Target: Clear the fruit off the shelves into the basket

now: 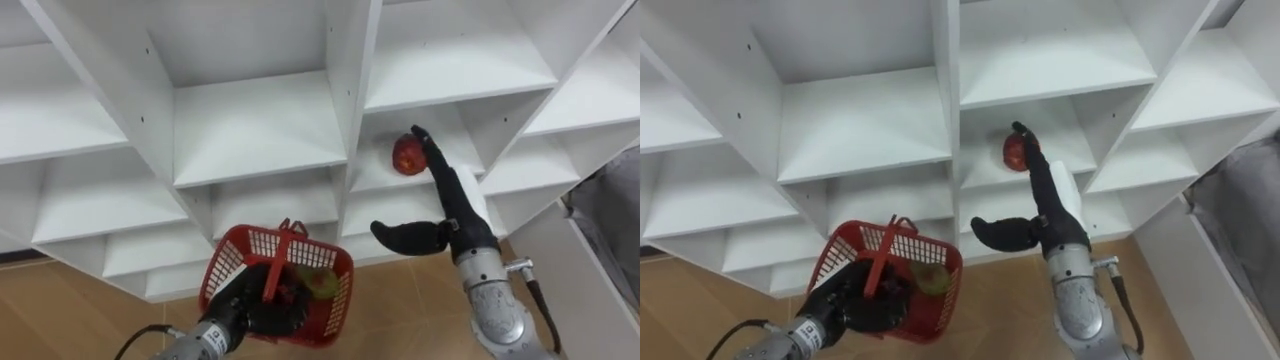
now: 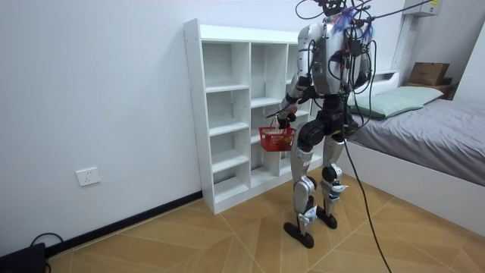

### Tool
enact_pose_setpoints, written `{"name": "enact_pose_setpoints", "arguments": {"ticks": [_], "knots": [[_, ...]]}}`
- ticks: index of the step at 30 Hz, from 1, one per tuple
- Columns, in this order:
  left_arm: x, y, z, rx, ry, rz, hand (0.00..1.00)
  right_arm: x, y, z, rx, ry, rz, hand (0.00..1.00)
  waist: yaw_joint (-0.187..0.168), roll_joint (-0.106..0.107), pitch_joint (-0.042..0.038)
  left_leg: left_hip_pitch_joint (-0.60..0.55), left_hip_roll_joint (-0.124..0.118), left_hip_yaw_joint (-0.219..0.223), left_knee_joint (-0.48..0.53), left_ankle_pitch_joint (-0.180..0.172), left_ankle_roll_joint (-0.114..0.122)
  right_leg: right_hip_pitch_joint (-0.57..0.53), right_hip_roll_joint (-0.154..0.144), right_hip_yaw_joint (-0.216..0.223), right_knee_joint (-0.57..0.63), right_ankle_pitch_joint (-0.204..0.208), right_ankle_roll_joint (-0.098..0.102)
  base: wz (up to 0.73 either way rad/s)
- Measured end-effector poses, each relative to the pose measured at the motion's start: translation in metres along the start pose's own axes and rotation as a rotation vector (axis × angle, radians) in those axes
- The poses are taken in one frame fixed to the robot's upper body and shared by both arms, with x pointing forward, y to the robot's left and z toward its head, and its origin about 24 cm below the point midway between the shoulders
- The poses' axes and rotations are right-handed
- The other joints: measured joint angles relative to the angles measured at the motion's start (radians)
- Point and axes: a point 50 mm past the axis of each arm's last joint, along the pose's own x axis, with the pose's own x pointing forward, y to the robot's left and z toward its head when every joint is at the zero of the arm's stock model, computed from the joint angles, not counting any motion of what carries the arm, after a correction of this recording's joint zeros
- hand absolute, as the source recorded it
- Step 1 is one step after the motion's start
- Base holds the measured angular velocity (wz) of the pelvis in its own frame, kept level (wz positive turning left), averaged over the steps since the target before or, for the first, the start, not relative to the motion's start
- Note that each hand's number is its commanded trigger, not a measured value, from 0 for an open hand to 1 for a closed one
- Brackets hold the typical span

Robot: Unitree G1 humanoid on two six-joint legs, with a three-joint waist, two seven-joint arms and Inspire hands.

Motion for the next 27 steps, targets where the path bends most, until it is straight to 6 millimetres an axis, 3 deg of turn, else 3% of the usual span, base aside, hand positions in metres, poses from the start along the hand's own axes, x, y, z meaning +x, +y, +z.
{"name": "enact_pose_setpoints", "arguments": {"ticks": [7,19,27], "knots": [[-0.001,0.002,0.000,-0.007,0.000,0.022,1.00,-0.004,-0.011,-0.008,0.013,0.037,-0.064,0.00,-0.001,-0.009,0.0069,0.026,0.000,0.000,-0.002,-0.003,-0.001,0.026,0.001,0.001,0.000,-0.005,0.001,0.00],[-0.003,0.005,-0.001,0.009,0.008,0.023,1.00,-0.005,-0.025,-0.020,0.113,0.098,-0.130,0.00,-0.001,-0.010,0.0064,0.010,0.001,-0.015,-0.002,-0.003,-0.001,0.025,0.000,-0.019,-0.015,-0.004,0.000,0.03],[-0.005,0.009,-0.003,0.027,0.017,0.031,1.00,0.009,-0.036,-0.022,0.068,0.101,-0.163,0.00,0.009,-0.020,0.0053,0.001,0.002,-0.015,0.003,-0.003,-0.002,0.017,-0.001,-0.020,-0.015,-0.005,0.000,0.00]]}}
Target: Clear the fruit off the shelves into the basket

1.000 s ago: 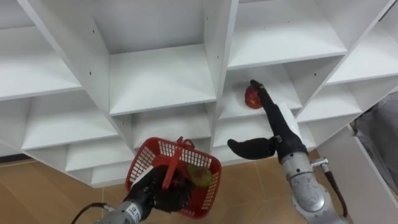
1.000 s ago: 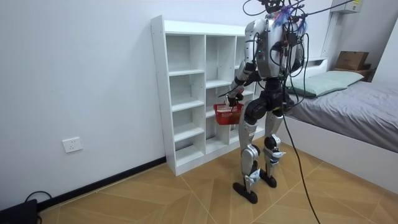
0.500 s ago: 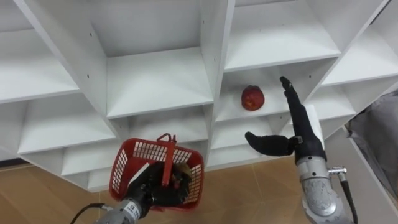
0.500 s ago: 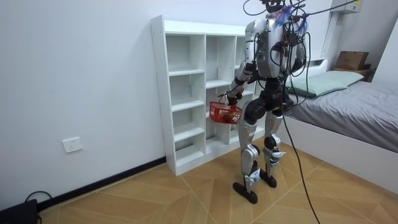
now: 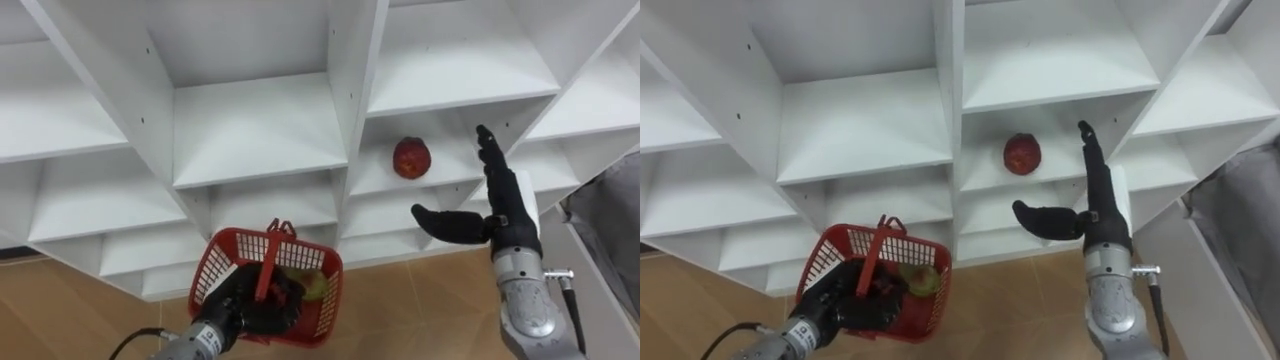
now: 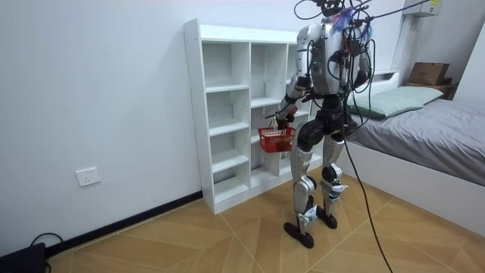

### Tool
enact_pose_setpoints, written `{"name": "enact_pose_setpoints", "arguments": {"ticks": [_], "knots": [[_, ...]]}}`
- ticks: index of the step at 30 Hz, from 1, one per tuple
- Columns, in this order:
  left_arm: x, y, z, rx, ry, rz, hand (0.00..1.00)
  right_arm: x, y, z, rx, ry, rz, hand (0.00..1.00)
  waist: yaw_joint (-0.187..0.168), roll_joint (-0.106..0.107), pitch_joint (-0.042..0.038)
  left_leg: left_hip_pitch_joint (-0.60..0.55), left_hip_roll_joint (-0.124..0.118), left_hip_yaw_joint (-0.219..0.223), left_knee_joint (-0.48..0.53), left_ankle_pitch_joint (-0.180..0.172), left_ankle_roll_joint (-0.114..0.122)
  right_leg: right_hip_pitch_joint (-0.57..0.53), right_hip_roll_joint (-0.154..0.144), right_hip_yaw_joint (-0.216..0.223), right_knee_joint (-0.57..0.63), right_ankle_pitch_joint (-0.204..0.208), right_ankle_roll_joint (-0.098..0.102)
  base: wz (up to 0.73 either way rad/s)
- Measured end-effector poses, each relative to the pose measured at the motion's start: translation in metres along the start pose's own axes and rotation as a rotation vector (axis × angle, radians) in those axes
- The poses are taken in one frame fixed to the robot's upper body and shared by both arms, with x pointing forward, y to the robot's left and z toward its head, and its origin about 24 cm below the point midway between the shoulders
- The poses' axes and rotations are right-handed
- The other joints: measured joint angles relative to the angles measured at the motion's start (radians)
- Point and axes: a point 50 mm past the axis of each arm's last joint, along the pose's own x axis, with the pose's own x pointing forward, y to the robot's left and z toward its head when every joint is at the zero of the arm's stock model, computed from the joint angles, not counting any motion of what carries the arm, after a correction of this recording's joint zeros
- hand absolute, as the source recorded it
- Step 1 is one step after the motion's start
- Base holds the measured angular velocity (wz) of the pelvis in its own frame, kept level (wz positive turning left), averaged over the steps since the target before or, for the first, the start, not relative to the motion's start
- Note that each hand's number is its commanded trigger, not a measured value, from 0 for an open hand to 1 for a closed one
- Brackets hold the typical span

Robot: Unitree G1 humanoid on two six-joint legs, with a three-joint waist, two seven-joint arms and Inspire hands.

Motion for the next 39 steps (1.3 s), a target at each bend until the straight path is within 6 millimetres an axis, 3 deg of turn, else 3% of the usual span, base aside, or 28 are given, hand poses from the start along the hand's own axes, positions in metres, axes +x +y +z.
{"name": "enact_pose_setpoints", "arguments": {"ticks": [7,11,14,16,18,28,39], "knots": [[-0.002,0.006,-0.002,0.001,0.011,0.021,1.00,0.007,-0.006,-0.006,-0.035,0.028,-0.013,0.00,0.021,-0.010,-0.0023,-0.025,0.002,-0.013,0.022,-0.001,-0.001,-0.010,-0.001,-0.011,0.005,0.000,-0.003,0.05],[-0.001,0.010,-0.001,0.003,0.014,0.031,1.00,0.027,-0.010,0.001,-0.046,0.020,-0.026,0.00,0.021,-0.014,0.0022,-0.067,0.002,-0.033,0.060,-0.003,-0.002,-0.047,-0.011,-0.037,0.050,-0.012,-0.009,0.14],[0.000,0.012,-0.001,0.006,0.020,0.033,1.00,0.034,-0.018,0.004,-0.056,0.016,-0.046,0.00,0.042,-0.015,0.0045,-0.093,0.003,-0.045,0.075,-0.003,-0.003,-0.070,-0.014,-0.053,0.068,-0.016,-0.014,0.13],[-0.001,0.012,-0.001,0.008,0.020,0.034,1.00,0.036,-0.022,0.004,-0.068,0.013,-0.050,0.00,0.048,-0.017,0.0135,-0.105,0.004,-0.055,0.090,-0.004,-0.004,-0.076,-0.015,-0.060,0.073,-0.018,-0.016,0.15],[-0.001,0.013,-0.002,0.009,0.025,0.036,1.00,0.041,-0.023,0.010,-0.071,-0.006,-0.055,0.00,0.066,-0.020,0.0167,-0.126,0.004,-0.060,0.100,-0.004,-0.004,-0.097,-0.017,-0.065,0.087,-0.020,-0.019,0.02],[-0.002,0.015,-0.003,0.014,0.037,0.034,1.00,0.062,-0.032,0.027,-0.072,-0.044,-0.140,0.00,0.076,-0.026,0.0188,-0.219,0.002,-0.085,0.125,0.002,-0.008,-0.173,-0.022,-0.085,0.109,-0.019,-0.023,0.07],[0.004,0.018,0.003,0.036,0.045,0.017,1.00,0.072,-0.039,0.023,-0.105,0.003,-0.166,0.00,0.073,-0.047,0.0320,-0.289,-0.006,-0.095,0.170,0.000,-0.005,-0.244,-0.039,-0.096,0.170,-0.044,-0.025,0.05]]}}
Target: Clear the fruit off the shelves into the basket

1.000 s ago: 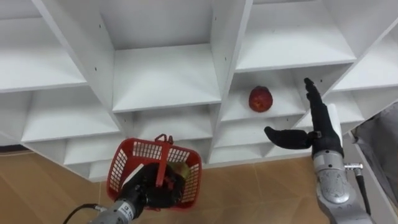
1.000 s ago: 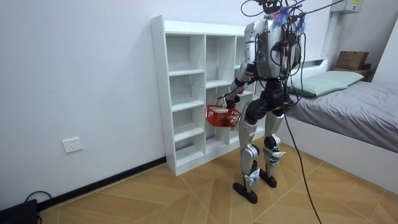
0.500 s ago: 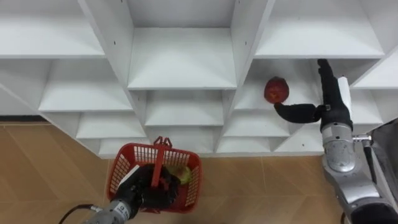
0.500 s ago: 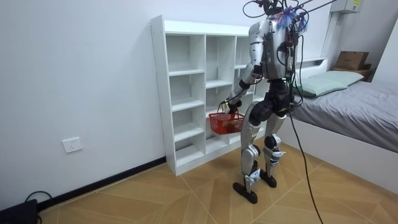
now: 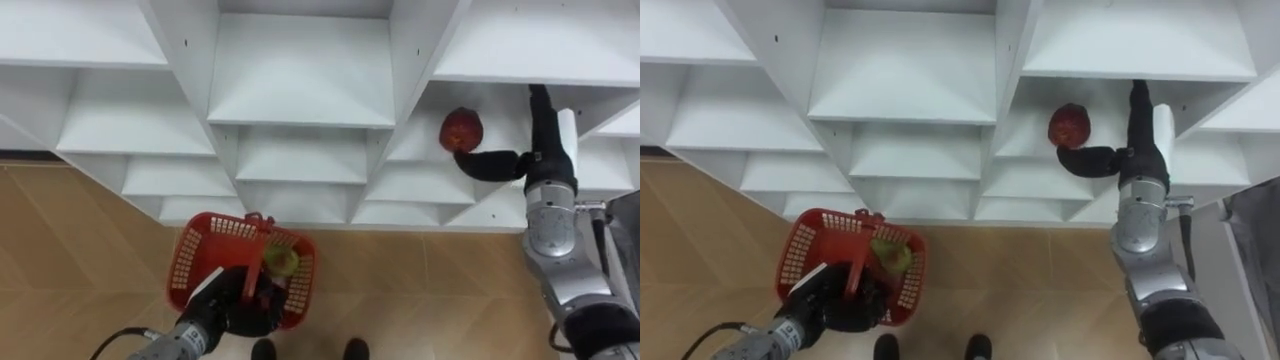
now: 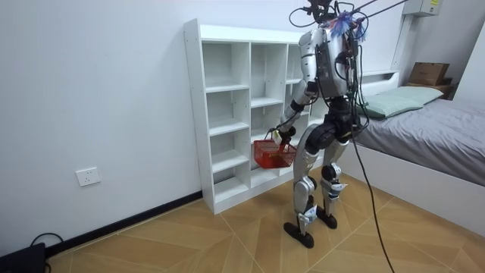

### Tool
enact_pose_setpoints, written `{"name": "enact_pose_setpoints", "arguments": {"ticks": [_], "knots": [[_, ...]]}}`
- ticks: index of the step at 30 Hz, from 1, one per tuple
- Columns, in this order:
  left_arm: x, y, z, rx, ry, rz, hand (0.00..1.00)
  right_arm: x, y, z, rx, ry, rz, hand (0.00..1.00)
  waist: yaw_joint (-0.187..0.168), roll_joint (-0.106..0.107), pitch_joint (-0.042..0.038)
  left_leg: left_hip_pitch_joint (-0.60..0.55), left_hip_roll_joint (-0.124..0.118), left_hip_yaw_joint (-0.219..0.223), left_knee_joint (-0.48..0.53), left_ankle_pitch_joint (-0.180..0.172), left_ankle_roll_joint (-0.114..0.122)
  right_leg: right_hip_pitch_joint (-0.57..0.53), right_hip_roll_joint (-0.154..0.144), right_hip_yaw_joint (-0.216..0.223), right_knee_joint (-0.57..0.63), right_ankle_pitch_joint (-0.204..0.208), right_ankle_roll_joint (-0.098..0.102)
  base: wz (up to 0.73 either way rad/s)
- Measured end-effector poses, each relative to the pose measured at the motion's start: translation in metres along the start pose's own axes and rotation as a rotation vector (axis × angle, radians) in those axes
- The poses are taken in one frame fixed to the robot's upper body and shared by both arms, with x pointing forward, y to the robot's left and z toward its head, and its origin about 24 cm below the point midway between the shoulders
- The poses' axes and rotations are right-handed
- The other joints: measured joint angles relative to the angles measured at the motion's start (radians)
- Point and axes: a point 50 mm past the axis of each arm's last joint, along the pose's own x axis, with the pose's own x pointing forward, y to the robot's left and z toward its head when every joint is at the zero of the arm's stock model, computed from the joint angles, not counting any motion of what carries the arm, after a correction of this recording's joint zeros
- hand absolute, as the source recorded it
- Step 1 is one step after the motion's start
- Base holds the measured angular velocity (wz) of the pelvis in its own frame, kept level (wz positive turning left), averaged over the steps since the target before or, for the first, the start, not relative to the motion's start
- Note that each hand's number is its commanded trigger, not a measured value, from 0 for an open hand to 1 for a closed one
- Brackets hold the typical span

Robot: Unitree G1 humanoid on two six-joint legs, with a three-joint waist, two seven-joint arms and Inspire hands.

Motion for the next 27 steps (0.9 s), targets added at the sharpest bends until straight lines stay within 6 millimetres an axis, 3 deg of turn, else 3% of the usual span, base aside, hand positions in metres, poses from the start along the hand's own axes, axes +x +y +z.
{"name": "enact_pose_setpoints", "arguments": {"ticks": [5,13,27], "knots": [[0.003,-0.001,0.003,0.009,-0.005,-0.010,1.00,0.011,-0.004,0.006,0.008,0.006,-0.027,0.00,0.008,0.005,0.0029,-0.006,0.002,-0.003,0.005,0.000,-0.001,-0.010,0.003,0.001,0.010,-0.001,-0.003,0.00],[0.006,-0.008,0.003,0.016,0.017,-0.037,1.00,0.014,-0.014,0.003,0.023,0.042,-0.090,0.00,0.052,0.008,0.0032,-0.046,0.002,-0.006,0.012,0.001,-0.002,-0.048,0.001,0.000,0.027,0.000,-0.006,0.00],[0.007,-0.012,-0.001,0.027,0.051,-0.056,1.00,0.027,-0.016,0.023,-0.022,-0.008,-0.146,0.00,0.056,0.010,0.0039,-0.074,0.001,-0.008,0.015,0.002,-0.002,-0.066,-0.005,-0.014,0.022,-0.001,-0.006,0.01]]}}
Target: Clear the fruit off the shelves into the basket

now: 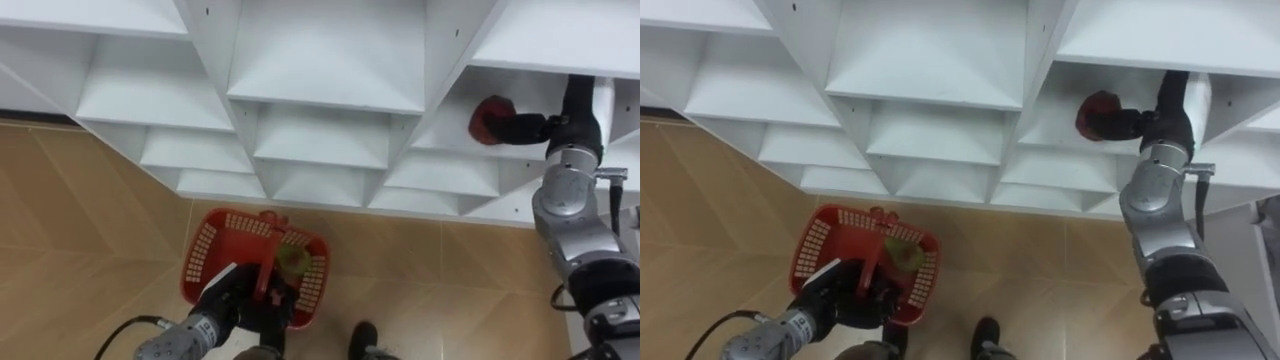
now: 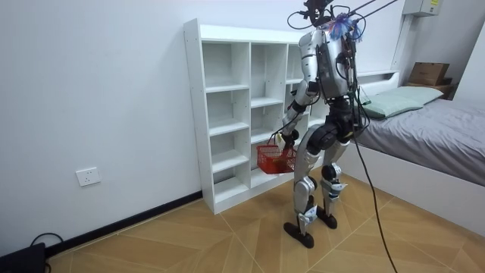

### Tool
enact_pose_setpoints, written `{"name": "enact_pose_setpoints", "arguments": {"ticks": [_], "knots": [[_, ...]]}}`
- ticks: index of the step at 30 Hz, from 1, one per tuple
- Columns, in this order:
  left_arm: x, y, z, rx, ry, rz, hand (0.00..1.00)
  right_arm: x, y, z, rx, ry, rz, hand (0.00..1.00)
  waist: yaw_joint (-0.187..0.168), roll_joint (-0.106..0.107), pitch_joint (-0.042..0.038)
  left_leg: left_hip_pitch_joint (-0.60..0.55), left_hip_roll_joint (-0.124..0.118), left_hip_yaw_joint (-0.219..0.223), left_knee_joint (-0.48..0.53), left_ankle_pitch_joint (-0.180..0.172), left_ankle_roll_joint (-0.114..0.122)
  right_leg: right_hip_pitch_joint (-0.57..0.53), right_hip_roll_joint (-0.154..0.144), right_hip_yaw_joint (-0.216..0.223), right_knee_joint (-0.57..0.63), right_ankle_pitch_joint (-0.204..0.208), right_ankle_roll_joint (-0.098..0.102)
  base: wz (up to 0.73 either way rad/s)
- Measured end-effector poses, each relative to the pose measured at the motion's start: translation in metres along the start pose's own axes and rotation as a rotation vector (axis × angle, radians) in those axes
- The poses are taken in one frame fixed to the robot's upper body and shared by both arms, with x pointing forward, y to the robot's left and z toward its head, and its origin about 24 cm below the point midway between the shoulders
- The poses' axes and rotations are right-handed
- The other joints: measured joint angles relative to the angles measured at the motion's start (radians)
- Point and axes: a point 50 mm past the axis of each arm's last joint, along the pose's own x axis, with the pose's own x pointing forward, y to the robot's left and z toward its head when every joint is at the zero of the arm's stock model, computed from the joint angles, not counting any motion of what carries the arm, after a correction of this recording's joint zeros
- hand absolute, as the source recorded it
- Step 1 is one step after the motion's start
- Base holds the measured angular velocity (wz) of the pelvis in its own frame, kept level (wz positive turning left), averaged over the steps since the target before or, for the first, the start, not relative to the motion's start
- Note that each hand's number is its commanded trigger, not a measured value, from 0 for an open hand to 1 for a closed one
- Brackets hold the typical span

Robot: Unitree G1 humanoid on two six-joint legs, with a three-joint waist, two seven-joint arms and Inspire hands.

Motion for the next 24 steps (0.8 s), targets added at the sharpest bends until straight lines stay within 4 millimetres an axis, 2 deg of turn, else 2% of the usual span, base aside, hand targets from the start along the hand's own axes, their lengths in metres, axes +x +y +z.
{"name": "enact_pose_setpoints", "arguments": {"ticks": [7,19,24], "knots": [[0.003,-0.002,-0.002,0.008,0.032,-0.015,1.00,0.004,0.000,0.006,0.015,0.003,-0.006,0.00,0.004,0.008,0.0054,-0.029,0.000,0.001,0.008,0.000,0.000,-0.034,-0.010,-0.002,0.018,-0.002,-0.003,0.00],[0.007,0.002,0.004,0.021,0.029,0.001,1.00,0.003,0.007,0.008,0.020,0.002,0.037,0.00,0.028,-0.003,0.0127,-0.036,0.000,0.003,0.007,0.001,0.000,-0.045,-0.011,-0.001,0.019,-0.009,-0.005,0.00],[0.010,0.006,0.007,0.028,0.032,0.013,1.00,0.001,0.012,0.000,-0.017,0.040,0.102,0.00,0.027,-0.003,0.0128,-0.040,0.000,0.001,0.007,0.001,0.000,-0.045,-0.012,-0.002,0.019,-0.009,-0.005,0.00]]}}
